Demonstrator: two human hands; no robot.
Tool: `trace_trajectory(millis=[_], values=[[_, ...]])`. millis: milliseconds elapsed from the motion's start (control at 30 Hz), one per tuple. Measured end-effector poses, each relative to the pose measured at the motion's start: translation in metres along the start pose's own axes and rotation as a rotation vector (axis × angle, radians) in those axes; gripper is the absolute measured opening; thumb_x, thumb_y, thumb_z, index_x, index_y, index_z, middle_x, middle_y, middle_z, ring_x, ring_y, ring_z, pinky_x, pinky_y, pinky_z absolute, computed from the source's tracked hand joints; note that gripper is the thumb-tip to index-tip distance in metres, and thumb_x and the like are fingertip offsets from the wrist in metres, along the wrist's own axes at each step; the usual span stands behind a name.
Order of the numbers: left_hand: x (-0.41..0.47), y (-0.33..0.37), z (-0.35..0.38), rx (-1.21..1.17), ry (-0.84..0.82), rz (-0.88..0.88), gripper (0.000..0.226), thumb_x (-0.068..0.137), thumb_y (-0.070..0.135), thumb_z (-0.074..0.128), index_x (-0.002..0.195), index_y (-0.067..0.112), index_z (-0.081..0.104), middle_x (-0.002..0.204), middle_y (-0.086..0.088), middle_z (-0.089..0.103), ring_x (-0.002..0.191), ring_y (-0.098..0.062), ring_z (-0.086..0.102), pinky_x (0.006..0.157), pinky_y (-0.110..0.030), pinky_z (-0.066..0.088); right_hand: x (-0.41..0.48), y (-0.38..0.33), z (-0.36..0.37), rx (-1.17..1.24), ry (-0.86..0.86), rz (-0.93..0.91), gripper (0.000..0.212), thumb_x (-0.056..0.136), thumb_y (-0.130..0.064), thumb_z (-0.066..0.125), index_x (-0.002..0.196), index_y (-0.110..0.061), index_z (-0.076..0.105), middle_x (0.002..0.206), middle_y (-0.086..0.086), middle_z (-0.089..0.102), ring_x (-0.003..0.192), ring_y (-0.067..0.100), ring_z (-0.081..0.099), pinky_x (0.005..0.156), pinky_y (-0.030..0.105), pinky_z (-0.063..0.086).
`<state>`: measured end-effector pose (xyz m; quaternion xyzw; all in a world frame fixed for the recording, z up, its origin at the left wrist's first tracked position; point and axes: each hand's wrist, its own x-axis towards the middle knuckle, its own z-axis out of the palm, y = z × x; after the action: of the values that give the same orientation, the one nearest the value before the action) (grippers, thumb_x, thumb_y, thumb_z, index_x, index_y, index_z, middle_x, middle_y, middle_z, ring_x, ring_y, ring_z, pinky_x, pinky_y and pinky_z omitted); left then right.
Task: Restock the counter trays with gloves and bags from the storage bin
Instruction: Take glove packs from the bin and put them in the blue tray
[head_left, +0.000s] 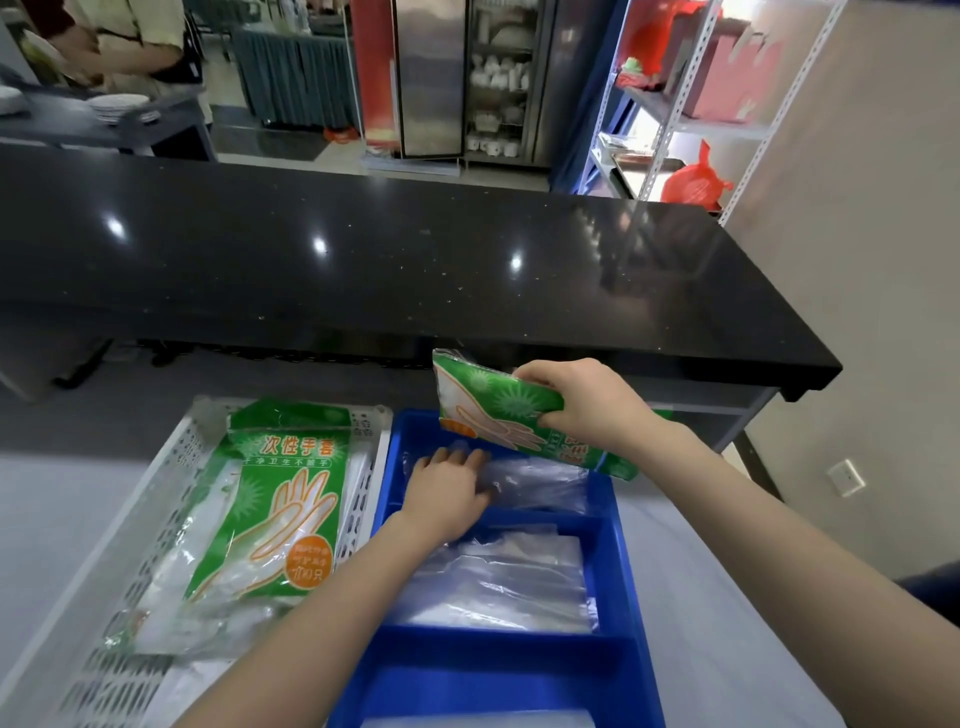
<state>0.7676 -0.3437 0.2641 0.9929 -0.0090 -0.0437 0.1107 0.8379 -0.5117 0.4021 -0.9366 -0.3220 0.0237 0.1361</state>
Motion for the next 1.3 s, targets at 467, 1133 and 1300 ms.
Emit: trace_trajectory(millis=[467, 1133, 1300], values=[[0.006, 0.007, 0.006, -0.177, -0.299, -0.040, 0.050, 0.097, 0.048, 0.030, 0.136, 0.018, 0.039, 0.137, -0.015, 0.044, 0.123, -0.039, 0.042, 0.096, -0.047, 0.040, 0.014, -0.016, 0.003, -0.018, -0.011, -0.040, 0.055, 0.077, -0.014, 0.071, 0.126, -0.034, 0.054, 0.112, -0.004, 0.068, 0.099, 0.019, 0.062, 0.077, 0.036, 0.053], [-0.026, 0.007, -0.021, -0.056, 0.007, 0.259, 0.035, 0.089, 0.018, 0.049, 0.124, 0.023, 0.052, 0.110, -0.007, 0.063, 0.098, -0.030, 0.058, 0.068, -0.035, 0.040, 0.037, -0.026, 0.021, -0.075, -0.023, -0.138, 0.060, 0.078, -0.017, 0.073, 0.131, -0.032, 0.050, 0.120, -0.006, 0.061, 0.106, 0.017, 0.059, 0.073, 0.029, 0.046], [-0.047, 0.005, -0.034, -0.097, 0.188, 0.334, 0.035, 0.089, 0.017, 0.052, 0.123, 0.026, 0.055, 0.105, 0.001, 0.064, 0.095, -0.021, 0.058, 0.069, -0.034, 0.046, 0.039, -0.016, 0.029, -0.105, -0.101, -0.072, 0.058, 0.078, -0.012, 0.070, 0.129, -0.033, 0.052, 0.118, -0.002, 0.065, 0.101, 0.020, 0.062, 0.075, 0.036, 0.054]])
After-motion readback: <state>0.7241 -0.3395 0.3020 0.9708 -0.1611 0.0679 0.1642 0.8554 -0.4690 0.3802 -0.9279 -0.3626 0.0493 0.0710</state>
